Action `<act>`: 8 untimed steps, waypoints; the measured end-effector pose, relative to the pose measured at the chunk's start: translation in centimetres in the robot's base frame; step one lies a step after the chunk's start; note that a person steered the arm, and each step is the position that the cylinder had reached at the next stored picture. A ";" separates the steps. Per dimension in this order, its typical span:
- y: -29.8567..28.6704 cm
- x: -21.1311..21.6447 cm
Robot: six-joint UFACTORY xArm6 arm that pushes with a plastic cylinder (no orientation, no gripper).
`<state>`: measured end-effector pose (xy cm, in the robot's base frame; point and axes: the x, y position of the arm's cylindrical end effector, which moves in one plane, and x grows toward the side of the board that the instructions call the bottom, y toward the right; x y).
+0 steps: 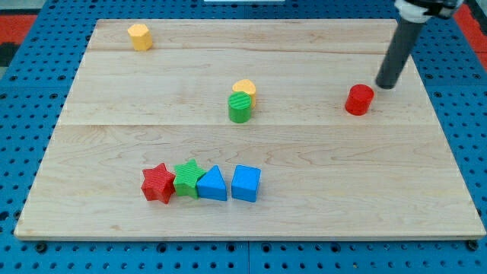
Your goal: Move the red circle into the green circle
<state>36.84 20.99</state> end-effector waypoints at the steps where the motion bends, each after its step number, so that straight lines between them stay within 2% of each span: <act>1: -1.2 1.3; 2: -0.6 1.8; 3: -7.4 2.2; 4: -4.3 3.2; 5: -4.7 5.6; 6: -13.0 5.7; 7: -18.5 5.6; 8: -16.8 5.4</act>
<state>42.19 4.19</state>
